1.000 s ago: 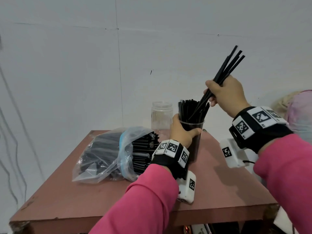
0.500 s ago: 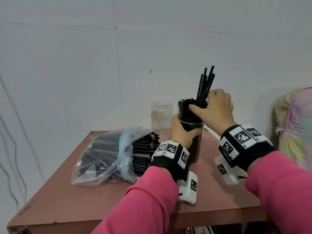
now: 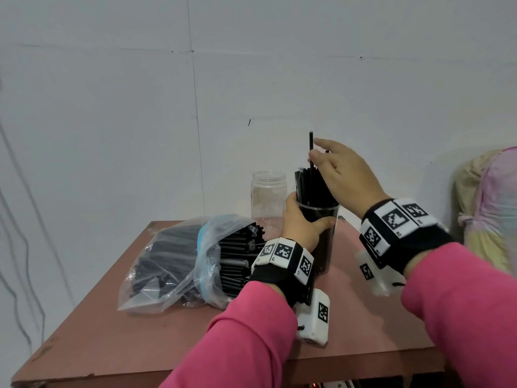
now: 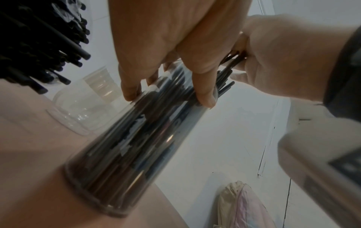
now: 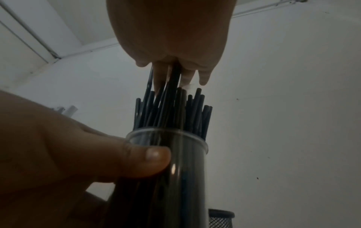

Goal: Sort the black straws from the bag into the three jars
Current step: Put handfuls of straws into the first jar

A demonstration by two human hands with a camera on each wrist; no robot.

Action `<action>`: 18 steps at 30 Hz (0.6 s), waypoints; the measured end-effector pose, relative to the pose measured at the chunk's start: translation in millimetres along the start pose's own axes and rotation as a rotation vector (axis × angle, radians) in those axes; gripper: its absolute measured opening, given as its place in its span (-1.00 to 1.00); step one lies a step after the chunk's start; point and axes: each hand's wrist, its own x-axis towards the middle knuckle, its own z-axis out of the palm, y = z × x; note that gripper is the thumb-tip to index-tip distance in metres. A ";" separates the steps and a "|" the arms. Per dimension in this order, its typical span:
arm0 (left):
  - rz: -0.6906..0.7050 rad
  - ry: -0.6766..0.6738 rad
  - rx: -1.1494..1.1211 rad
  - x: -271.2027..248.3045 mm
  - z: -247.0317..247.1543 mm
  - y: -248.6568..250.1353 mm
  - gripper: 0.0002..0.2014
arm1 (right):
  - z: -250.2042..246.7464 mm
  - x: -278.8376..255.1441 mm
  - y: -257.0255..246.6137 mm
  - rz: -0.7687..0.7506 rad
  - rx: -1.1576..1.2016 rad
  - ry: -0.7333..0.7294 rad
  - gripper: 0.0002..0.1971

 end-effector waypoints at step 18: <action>-0.019 -0.011 -0.059 -2.8 0.0 2.9 -0.32 | 2.6 -20.1 3.5 -0.012 -0.149 -0.090 -0.62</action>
